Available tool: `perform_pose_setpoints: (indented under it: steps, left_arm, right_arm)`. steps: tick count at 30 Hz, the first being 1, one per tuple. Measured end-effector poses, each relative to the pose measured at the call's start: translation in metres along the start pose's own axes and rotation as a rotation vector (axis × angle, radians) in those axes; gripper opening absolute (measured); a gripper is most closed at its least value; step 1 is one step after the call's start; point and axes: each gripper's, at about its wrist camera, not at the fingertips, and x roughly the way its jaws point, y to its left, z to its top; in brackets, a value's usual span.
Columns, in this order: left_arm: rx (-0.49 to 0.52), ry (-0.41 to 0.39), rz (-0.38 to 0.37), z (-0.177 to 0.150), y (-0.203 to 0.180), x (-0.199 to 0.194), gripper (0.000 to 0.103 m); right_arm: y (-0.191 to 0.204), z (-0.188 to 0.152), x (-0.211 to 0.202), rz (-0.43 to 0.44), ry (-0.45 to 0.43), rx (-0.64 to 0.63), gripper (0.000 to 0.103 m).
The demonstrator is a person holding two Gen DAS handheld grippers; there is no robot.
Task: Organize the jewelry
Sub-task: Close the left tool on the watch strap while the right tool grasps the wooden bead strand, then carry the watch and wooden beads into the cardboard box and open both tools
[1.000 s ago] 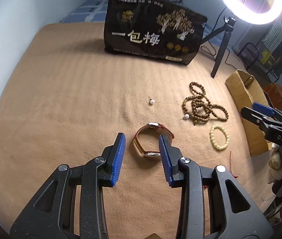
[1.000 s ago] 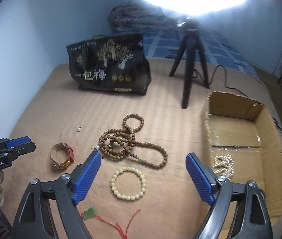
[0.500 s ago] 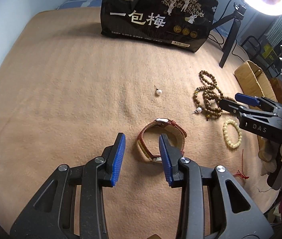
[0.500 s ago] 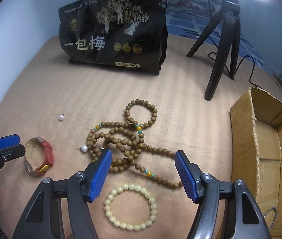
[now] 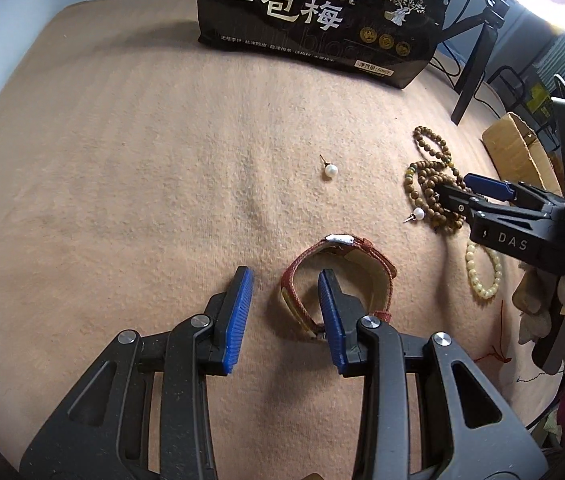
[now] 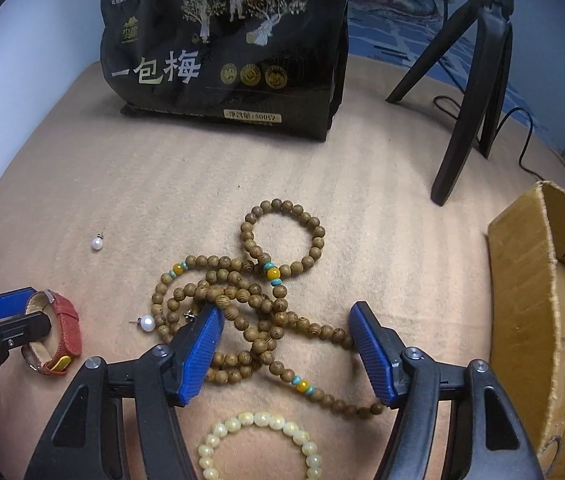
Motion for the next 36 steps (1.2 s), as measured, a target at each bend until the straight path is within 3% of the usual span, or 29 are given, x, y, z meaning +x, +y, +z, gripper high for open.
perform_pose_setpoints:
  steps: [2, 6, 9, 14, 24, 36]
  left_arm:
    - [0.007, -0.004, 0.004, 0.0, -0.001, 0.001, 0.035]
    - [0.02, -0.013, 0.03, 0.0, -0.004, 0.003, 0.023]
    - [0.026, -0.018, 0.041, 0.001, -0.006, 0.004, 0.013]
    - [0.029, -0.026, 0.051, 0.0, -0.008, 0.004, 0.009]
    - [0.027, -0.047, 0.053, 0.0, -0.012, -0.004, 0.008]
    - [0.03, -0.125, 0.039, 0.002, -0.022, -0.043, 0.008]
  right_arm:
    - [-0.001, 0.002, 0.005, -0.002, -0.003, -0.004, 0.068]
    - [-0.002, 0.001, 0.008, 0.007, -0.013, -0.007, 0.062]
    - [-0.002, 0.001, 0.007, 0.024, -0.026, -0.001, 0.047]
    - [-0.001, 0.001, 0.004, 0.054, -0.033, 0.005, 0.013]
    - [-0.001, -0.004, -0.016, 0.087, -0.066, 0.029, 0.01]
    - [0.002, -0.005, -0.072, 0.112, -0.167, 0.028, 0.004]
